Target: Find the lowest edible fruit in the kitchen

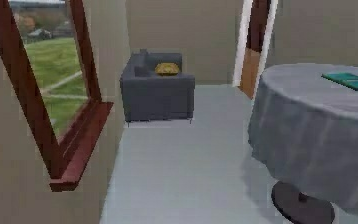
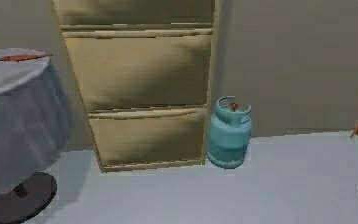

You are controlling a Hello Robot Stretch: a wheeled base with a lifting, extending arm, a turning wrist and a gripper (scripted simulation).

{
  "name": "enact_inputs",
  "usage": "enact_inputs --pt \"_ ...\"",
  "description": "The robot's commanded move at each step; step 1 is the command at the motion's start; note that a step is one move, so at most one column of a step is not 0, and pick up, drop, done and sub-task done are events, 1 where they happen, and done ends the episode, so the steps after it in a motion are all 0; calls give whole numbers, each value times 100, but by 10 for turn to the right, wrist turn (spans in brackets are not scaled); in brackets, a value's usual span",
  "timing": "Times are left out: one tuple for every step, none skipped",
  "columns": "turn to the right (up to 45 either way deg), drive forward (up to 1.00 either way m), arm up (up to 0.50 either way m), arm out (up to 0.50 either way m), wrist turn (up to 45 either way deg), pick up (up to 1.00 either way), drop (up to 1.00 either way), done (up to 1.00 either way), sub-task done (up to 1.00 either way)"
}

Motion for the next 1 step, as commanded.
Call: enact_inputs --pt "0 100 0 0 0 0 0 0 0"
